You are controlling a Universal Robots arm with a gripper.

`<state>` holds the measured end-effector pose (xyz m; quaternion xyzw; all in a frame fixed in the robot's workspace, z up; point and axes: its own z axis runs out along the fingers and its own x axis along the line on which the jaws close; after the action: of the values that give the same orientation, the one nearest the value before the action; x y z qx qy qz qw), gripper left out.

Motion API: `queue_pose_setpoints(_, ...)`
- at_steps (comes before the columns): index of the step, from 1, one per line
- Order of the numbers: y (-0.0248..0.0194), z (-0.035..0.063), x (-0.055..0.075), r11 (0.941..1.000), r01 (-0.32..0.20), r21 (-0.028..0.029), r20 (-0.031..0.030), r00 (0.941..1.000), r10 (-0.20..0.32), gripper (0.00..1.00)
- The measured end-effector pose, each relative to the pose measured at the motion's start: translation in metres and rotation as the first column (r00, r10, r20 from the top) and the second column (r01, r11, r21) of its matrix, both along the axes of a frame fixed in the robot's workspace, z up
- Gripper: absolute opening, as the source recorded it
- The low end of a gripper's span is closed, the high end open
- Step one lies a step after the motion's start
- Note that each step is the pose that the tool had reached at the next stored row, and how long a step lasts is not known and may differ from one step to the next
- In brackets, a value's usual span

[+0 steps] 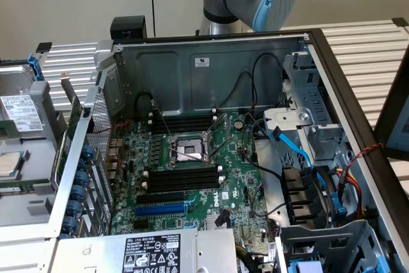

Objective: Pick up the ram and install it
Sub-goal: 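Pick up the ram and move it above insertion slot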

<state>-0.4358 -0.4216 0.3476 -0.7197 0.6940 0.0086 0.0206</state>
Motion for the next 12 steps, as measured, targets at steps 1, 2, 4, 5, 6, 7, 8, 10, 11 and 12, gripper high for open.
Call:
queue_pose_setpoints(1, -0.0009, 0.0047, 0.002, 1.0, -0.001, 0.0006, -0.0004, 1.0, 0.001, 0.14)
queue_pose_setpoints(2, -0.0017, 0.0091, 0.005, 1.0, -0.001, 0.0012, -0.0007, 1.0, 0.001, 0.14)
queue_pose_setpoints(4, -0.0034, 0.0184, 0.01, 1.0, -0.003, 0.0021, -0.0018, 1.0, 0.003, 0.14)
queue_pose_setpoints(5, -0.0041, 0.023, 0.013, 1.0, -0.003, 0.0023, -0.0025, 1.0, 0.003, 0.14)
queue_pose_setpoints(6, -0.0048, 0.0276, 0.016, 1.0, -0.004, 0.0023, -0.0034, 1.0, 0.004, 0.14)
queue_pose_setpoints(7, -0.0054, 0.032, 0.019, 1.0, -0.004, 0.0023, -0.0046, 1.0, 0.004, 0.14)
queue_pose_setpoints(8, -0.0061, 0.0365, 0.021, 1.0, -0.004, 0.0024, -0.0057, 1.0, 0.004, 0.14)
queue_pose_setpoints(10, -0.0076, 0.0456, 0.027, 1.0, -0.005, 0.0024, -0.0084, 1.0, 0.005, 0.14)
queue_pose_setpoints(11, -0.0085, 0.0501, 0.03, 1.0, -0.005, 0.0024, -0.01, 0.9999, 0.005, 0.14)
queue_pose_setpoints(12, -0.0094, 0.0545, 0.033, 1.0, -0.005, 0.0024, -0.0121, 0.9999, 0.005, 0.14)
